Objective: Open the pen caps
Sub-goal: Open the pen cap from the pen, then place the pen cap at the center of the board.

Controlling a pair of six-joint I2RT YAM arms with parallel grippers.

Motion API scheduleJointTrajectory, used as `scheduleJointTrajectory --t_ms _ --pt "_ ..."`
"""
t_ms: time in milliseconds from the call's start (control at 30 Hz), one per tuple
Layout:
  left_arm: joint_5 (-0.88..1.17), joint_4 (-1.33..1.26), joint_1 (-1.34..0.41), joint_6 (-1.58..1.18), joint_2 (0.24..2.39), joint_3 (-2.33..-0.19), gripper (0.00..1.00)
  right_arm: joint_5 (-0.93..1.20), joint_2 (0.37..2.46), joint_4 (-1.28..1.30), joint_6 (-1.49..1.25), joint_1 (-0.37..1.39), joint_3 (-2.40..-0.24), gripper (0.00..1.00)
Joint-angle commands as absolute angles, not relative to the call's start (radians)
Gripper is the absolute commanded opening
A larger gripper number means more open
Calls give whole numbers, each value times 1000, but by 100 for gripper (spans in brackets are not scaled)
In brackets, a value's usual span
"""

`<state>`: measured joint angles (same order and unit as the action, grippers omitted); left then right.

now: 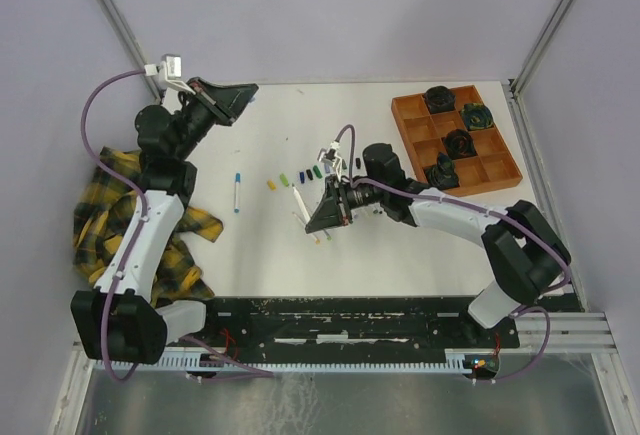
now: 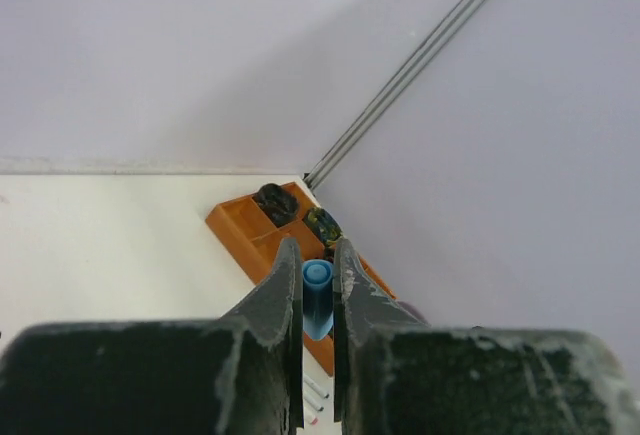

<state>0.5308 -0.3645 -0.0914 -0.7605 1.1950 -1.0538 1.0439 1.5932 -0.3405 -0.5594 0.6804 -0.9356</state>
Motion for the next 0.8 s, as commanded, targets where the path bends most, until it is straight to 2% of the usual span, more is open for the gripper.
scheduleJointTrajectory --t_ms 0,167,300,433,600,767 --pt "511 -499 -81 -815 1173 -1047 3 1037 1601 -239 -465 697 -967 0" --pt "330 -236 -81 -725 1128 -912 3 820 1628 55 -273 743 -1064 0" --pt "158 -117 -82 -723 1137 -767 3 651 1692 173 -247 800 -1121 0" --pt "40 -21 -81 -753 1207 -708 3 530 1764 212 -271 838 -1165 0" --pt "8 15 -97 -771 1333 -702 3 329 1867 304 -324 898 -1252 1" --pt "-22 35 -135 -772 1441 -734 3 250 1946 367 -349 940 -1320 4"
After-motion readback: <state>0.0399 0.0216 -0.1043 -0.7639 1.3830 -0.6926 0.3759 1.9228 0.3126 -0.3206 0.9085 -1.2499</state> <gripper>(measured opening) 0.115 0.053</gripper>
